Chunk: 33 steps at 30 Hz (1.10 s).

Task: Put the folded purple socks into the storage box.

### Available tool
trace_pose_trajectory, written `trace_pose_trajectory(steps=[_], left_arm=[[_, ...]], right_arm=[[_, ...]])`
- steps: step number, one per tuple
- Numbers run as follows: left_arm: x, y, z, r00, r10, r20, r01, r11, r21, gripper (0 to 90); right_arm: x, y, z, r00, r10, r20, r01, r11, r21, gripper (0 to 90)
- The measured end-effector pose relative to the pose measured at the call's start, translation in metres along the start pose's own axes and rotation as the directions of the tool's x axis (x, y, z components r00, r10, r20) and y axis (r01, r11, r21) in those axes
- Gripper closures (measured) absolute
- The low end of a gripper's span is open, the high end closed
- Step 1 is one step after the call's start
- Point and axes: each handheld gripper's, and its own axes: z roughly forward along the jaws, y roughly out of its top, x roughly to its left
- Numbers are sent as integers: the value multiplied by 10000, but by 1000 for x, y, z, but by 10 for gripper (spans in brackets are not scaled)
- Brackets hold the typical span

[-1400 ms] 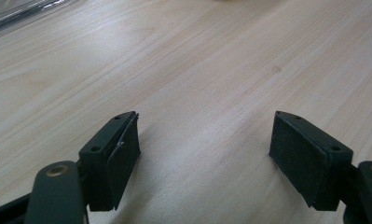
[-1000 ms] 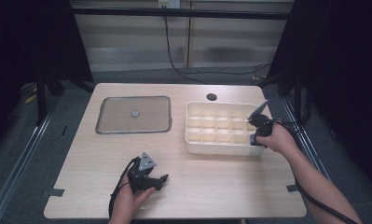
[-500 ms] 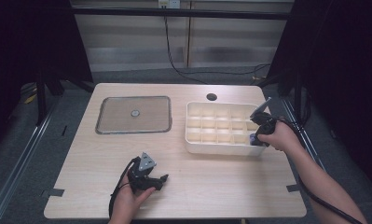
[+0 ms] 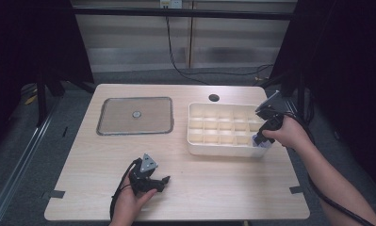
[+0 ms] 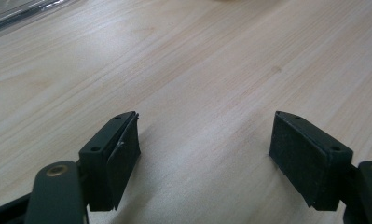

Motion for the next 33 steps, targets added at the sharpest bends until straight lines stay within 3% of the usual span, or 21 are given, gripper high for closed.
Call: trace_pose_trajectory(steps=[11, 21, 33], left_arm=[[0, 0, 0, 10000, 19, 2, -19, 10000, 10, 237], [0, 0, 0, 10000, 89, -1, -89, 9999, 66, 236], [1, 0, 0, 9999, 101, 7, -101, 9999, 75, 236]], right_arm=[[10, -1, -16, 9981, -599, 148, 608, 9960, -653, 498], [28, -9, -17, 9926, -1216, 63, 1217, 9910, -561, 471], [54, -17, -22, 9743, -2237, -269, 2207, 9714, -873, 455]])
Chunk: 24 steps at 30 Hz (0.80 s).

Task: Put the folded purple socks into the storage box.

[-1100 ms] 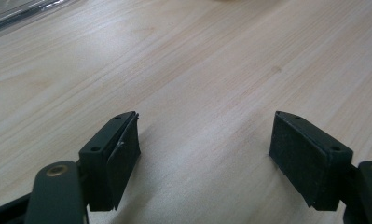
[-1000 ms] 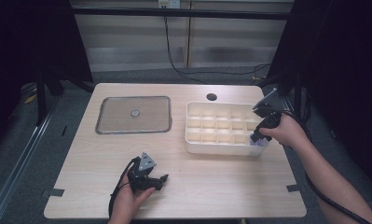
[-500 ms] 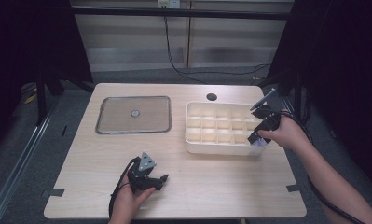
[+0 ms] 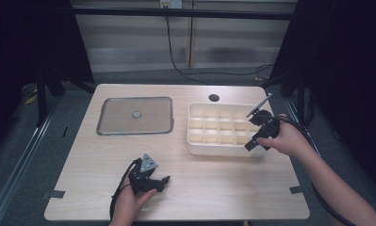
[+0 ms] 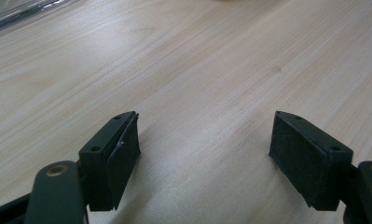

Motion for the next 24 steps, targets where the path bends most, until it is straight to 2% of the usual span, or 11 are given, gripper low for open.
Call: trace_pose_trajectory(steps=[3, 10, 16, 24], left_arm=[[0, 0, 0, 10000, -36, 8, 36, 10000, -27, 236], [0, 0, 0, 10000, -12, 0, 12, 10000, -10, 236], [0, 0, 0, 10000, -31, 5, 31, 10000, -23, 236], [0, 0, 0, 10000, -39, 8, 39, 10000, -29, 236]], right_arm=[[8, -1, 0, 9997, -199, -108, 198, 9998, -64, 448], [26, -3, 5, 9938, -1095, -180, 1096, 9940, 54, 416], [40, -6, 8, 9893, -1411, -376, 1411, 9900, -5, 403], [50, -13, 15, 9827, -1760, -578, 1737, 9839, -426, 373]])
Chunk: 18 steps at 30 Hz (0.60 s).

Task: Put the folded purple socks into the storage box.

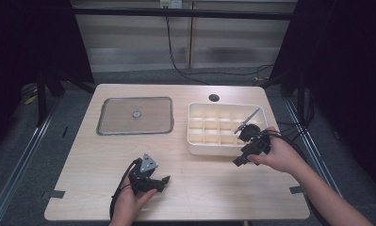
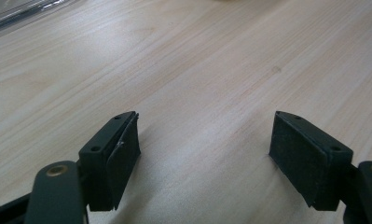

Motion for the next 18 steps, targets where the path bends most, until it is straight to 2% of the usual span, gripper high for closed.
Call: trace_pose_trajectory(steps=[7, 18], left_arm=[[0, 0, 0, 10000, 8, -2, -8, 10000, 6, 236], [0, 0, 0, 10000, 7, 1, -7, 10000, 15, 236]], right_arm=[[10, -4, 8, 9994, -255, -255, 245, 9990, -365, 354], [22, -11, 22, 9975, -402, -584, 363, 9971, -663, 336]])
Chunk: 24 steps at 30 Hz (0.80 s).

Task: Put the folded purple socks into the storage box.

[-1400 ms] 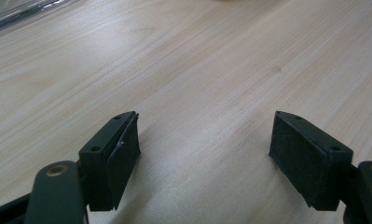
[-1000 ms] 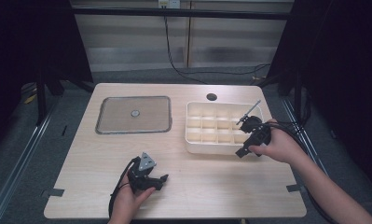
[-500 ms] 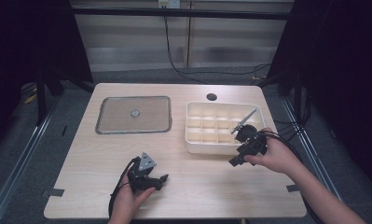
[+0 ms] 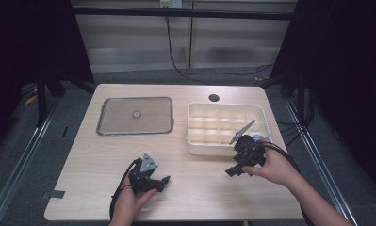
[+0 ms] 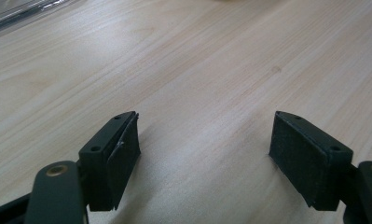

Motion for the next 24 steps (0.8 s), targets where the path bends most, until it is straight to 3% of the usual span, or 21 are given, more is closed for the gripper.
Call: trace_pose_trajectory(steps=[24], left_arm=[[0, 0, 0, 10000, 2, -2, -2, 10000, -9, 236]], right_arm=[[6, -23, 40, 9983, 44, -584, -90, 9969, -785, 299]])
